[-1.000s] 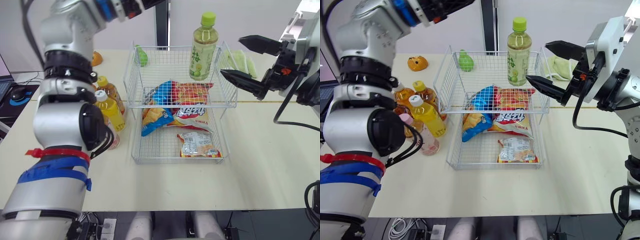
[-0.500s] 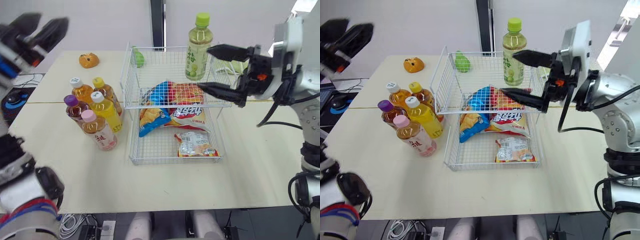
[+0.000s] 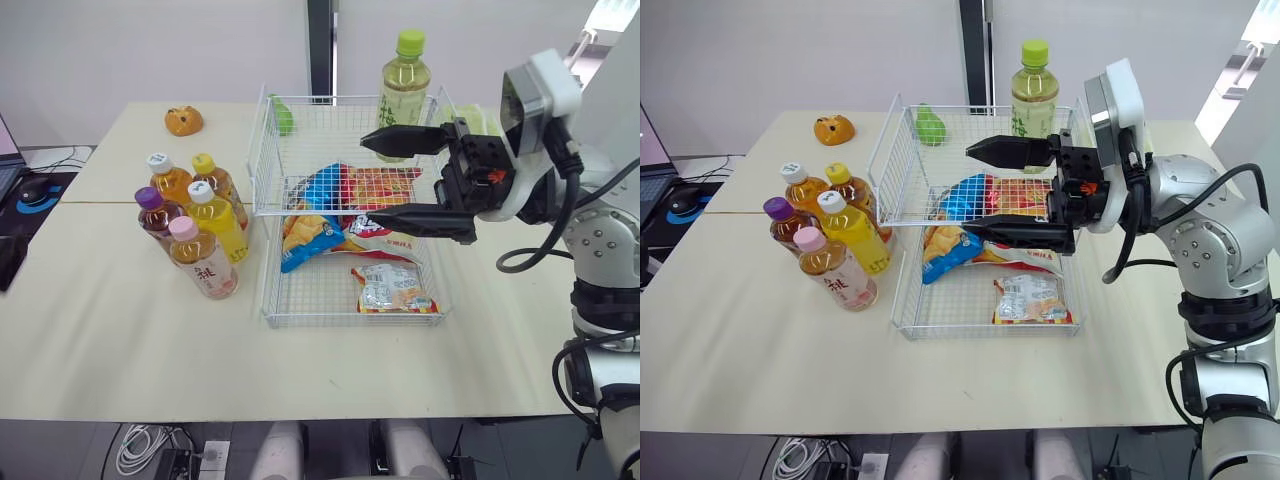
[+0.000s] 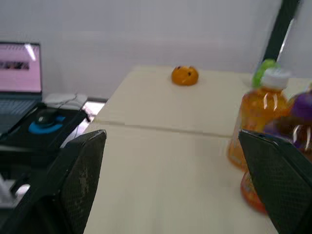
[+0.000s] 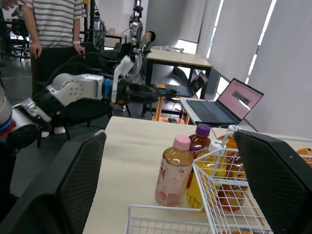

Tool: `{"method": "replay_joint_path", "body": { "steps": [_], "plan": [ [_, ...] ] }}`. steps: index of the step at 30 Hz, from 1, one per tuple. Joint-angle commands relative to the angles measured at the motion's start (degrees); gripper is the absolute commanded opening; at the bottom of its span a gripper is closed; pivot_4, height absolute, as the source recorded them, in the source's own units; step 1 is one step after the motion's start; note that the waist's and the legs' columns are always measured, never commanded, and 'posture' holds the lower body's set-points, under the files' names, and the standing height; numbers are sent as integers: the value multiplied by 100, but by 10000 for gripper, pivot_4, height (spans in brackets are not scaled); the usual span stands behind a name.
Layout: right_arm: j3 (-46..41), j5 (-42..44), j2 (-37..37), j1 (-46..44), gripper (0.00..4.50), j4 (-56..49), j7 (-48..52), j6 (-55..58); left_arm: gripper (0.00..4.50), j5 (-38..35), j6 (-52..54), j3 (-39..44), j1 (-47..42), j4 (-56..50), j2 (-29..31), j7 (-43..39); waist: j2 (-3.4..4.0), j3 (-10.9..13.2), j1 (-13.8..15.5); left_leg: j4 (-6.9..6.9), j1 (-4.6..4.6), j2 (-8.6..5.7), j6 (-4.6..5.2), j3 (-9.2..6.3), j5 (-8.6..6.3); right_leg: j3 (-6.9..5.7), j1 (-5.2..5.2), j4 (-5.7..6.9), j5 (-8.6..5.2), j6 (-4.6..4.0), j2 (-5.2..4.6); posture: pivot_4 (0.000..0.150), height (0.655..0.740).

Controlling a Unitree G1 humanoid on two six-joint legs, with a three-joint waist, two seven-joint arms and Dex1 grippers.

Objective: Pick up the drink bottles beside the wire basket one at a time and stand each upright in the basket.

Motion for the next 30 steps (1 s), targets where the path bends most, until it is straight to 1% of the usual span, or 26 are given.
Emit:
{"method": "replay_joint_path", "body": {
  "steps": [1, 3, 5, 8, 10, 15, 18, 20, 25, 28, 30],
  "plan": [
    [-51, 66, 58, -146, 45000, -77, 68, -42, 44932, -153, -535, 177, 717, -296, -508, -51, -4, -4, 9, 1, 1, 3, 0, -2, 0, -1, 1, 0, 1, -3, 3, 1500, 7400],
    [-39, 22, 53, -136, 45000, -78, 105, -61, 44932, -277, -771, 194, 1099, -336, -894, 16, -5, -7, 45, 1, 2, 5, 0, -3, 0, -2, 2, 0, 2, -6, 5, 1500, 7400],
    [-40, -18, 24, -114, 45000, -82, 156, -83, 44932, -444, -933, 191, 1333, -419, -1125, 99, -10, -11, 79, 2, 1, 4, 0, -5, 0, -4, 4, -3, 2, -6, 5, 1500, 7400],
    [-65, -47, 2, -95, 45000, -56, 206, -113, 44932, -659, -1076, 85, 1515, -586, -1238, 227, -14, -18, 129, 3, 1, 5, 0, -8, 0, -7, 5, -4, 2, -8, 8, 1500, 7400],
    [-86, -53, 13, -93, 45000, -50, 207, -132, 44932, -780, -1107, -12, 1523, -701, -1191, 351, -11, -21, 148, 3, 2, 6, 0, -7, 0, -6, 6, -4, 1, -8, 9, 1500, 7400],
    [-119, -124, -4, -57, 45000, -72, 143, -210, 44932, -1145, -929, -357, 1182, -1034, -814, 766, -11, -22, 150, 3, 2, 6, 0, -5, 0, -5, 6, -5, 2, -9, 14, 1500, 7400],
    [-145, -313, -48, 33, 45000, -98, 3, -327, 44932, -1283, -762, -694, 763, -1205, -382, 1009, -11, -22, 152, 3, 2, 6, 0, -5, 0, -4, 6, -4, 2, -9, 16, 1500, 7400],
    [-250, -267, -72, 85, 45000, -156, -136, -259, 44932, -1403, -630, -903, 423, -1249, -64, 1125, -11, -22, 155, 3, 1, 5, -1, -4, 0, -4, 6, -4, 2, -8, 16, 1500, 7400],
    [-381, -200, -184, 255, 45000, -383, -306, -231, 44932, -1390, -493, -1503, -285, -1031, 531, 1166, -10, -22, 138, 0, 2, 4, 0, -3, 0, -3, 5, -3, 2, -8, 17, 1500, 7400],
    [-441, -165, -231, 338, 45000, -490, -379, -201, 44932, -1321, -426, -1838, -591, -877, 733, 1145, -9, -21, 120, -1, 2, 3, 0, -3, 0, -4, 4, -3, 3, -9, 23, 1500, 7400],
    [-530, -114, -265, 445, 45000, -622, -480, -173, 44932, -1207, -390, -2212, -954, -679, 894, 1132, -8, -20, 114, -2, 2, 3, 0, -3, 0, -3, 4, -2, 3, -10, 24, 1500, 7400]
  ]
}}
